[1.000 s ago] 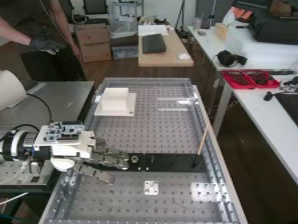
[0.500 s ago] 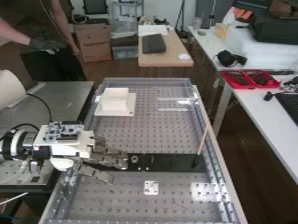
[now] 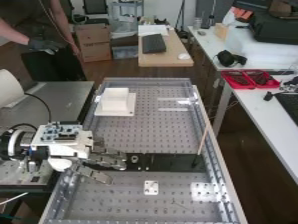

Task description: Grab the smaller nut and place it in the white container

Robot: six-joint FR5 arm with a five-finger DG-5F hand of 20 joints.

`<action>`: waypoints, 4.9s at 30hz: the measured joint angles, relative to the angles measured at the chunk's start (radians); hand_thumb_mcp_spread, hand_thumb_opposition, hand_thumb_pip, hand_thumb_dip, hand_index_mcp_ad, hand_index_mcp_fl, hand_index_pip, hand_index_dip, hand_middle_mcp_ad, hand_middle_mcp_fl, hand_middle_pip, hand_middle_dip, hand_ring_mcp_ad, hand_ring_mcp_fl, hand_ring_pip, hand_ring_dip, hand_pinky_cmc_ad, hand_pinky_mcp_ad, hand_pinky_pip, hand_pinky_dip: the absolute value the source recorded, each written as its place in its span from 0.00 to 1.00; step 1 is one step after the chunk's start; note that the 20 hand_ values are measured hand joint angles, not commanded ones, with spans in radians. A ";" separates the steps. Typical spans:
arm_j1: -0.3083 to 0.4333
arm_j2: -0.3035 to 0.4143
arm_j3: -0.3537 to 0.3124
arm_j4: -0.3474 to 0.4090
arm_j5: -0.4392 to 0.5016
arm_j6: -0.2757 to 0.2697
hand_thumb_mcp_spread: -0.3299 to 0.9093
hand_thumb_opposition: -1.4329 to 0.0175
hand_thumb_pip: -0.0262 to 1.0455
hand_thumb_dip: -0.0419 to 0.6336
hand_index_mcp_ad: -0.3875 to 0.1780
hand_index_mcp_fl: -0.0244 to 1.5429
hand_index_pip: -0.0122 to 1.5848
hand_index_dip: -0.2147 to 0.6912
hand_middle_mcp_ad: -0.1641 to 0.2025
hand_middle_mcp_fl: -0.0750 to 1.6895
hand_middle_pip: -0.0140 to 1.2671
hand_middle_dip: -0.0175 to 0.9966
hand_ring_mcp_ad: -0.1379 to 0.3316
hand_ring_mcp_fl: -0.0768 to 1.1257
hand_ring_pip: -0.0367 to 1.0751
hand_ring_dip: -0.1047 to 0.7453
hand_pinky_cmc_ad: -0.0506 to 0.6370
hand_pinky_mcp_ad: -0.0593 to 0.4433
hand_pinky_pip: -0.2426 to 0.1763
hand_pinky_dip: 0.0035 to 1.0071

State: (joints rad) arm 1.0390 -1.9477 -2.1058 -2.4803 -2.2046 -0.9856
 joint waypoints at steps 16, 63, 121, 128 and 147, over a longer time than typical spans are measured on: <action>-0.011 -0.006 0.005 0.002 -0.008 -0.009 0.64 0.36 0.63 0.40 0.26 0.10 0.96 0.25 0.56 0.07 0.12 0.30 0.54 0.06 0.12 0.29 0.59 0.70 0.55 0.26; -0.009 -0.016 0.016 0.007 -0.017 0.015 0.67 0.33 0.61 0.40 0.26 0.23 0.96 0.26 0.56 0.10 0.12 0.30 0.54 0.06 0.12 0.29 0.59 0.70 0.55 0.26; 0.392 0.095 0.110 -0.132 -0.168 0.071 0.71 0.31 0.60 0.39 0.20 0.26 0.96 0.29 0.57 0.10 0.12 0.30 0.53 0.07 0.12 0.29 0.59 0.70 0.55 0.25; 0.444 0.078 0.107 -0.104 -0.173 0.111 0.72 0.30 0.58 0.39 0.19 0.28 0.96 0.29 0.58 0.10 0.12 0.30 0.53 0.07 0.12 0.29 0.59 0.70 0.55 0.24; 0.527 0.030 0.119 -0.084 -0.146 0.162 0.72 0.30 0.58 0.39 0.19 0.28 0.96 0.29 0.59 0.10 0.12 0.30 0.54 0.07 0.12 0.29 0.59 0.70 0.55 0.23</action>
State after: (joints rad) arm 1.5663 -1.9181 -1.9866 -2.5646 -2.3502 -0.8237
